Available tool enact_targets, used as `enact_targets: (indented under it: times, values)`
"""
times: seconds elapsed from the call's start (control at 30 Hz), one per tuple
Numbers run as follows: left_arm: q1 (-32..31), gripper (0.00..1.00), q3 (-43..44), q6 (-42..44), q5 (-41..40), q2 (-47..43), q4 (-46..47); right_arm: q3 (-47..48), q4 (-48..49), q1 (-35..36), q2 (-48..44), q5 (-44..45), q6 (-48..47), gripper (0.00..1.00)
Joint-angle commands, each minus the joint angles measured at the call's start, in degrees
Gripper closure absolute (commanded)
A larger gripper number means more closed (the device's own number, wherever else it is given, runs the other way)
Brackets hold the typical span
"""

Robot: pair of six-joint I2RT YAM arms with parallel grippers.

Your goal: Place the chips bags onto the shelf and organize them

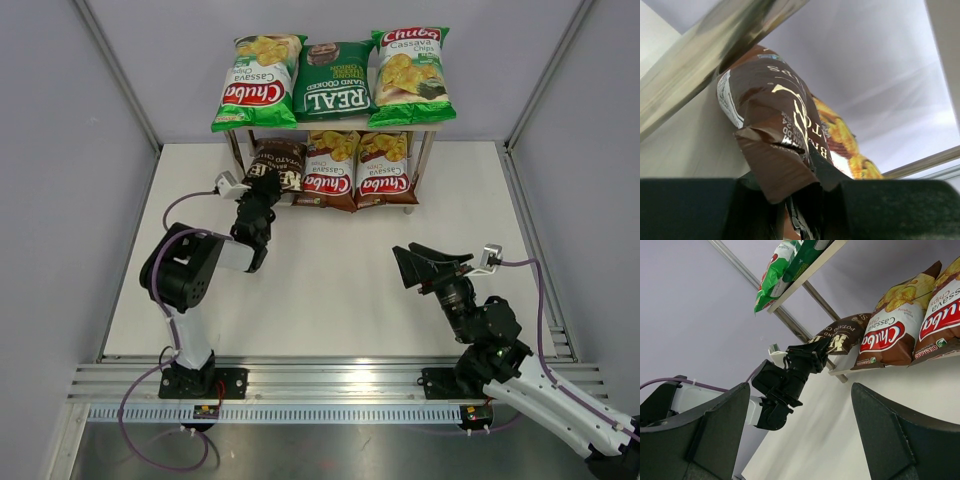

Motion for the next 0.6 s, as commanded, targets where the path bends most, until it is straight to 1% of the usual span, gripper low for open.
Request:
enact_targets:
  times: [0.0,0.07,0.2,0.33,0.43,0.57]
  values:
    - [0.5,0.81,0.1,-1.9,-2.2,-4.3,0.5,0.4,-0.4,0.1,-0.6,-0.4,-0.1,0.10]
    - [0.9,0.81,0.8,-2.3,-0.9,-4.1,-2.7,0.4,-1.0,0.1,-0.7,-0.3,0.3,0.10]
    - [1.9,0.82,1.2,-3.3,2.1,-2.1,-2.6,0.4,-1.6,0.1,-1.3,0.0,0.6,0.10]
    - [2.4,0.82,1.9,-3.3,3.0,-1.0,-4.7,0.4,-2.5,0.1,-2.2,0.5,0.5,0.10]
    - [2.4,0.82,2.3,-3.1,3.2,-0.8,-7.5,0.4,-2.9,0.1,-2.9,0.6,0.5,0.10]
    - [2.4,0.82,4.1,-2.9,3.6,-1.0,-14.8,0.4,-3.3,0.1,-3.2,0.7,0.5,0.10]
